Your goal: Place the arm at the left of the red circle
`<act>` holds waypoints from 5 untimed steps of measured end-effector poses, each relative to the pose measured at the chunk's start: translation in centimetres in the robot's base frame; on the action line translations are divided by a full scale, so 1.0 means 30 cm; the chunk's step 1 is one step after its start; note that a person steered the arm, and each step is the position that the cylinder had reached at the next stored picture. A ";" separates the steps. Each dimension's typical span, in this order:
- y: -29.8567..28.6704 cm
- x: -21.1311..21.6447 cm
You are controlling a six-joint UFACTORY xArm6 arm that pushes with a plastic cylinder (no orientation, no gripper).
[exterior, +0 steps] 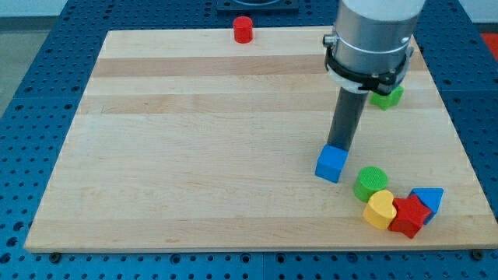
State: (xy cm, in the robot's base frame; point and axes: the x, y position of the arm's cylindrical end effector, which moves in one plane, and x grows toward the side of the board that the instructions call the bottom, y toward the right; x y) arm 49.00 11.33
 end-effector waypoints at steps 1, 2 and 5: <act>0.000 0.022; -0.016 -0.086; -0.844 -0.814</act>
State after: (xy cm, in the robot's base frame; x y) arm 24.57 -14.00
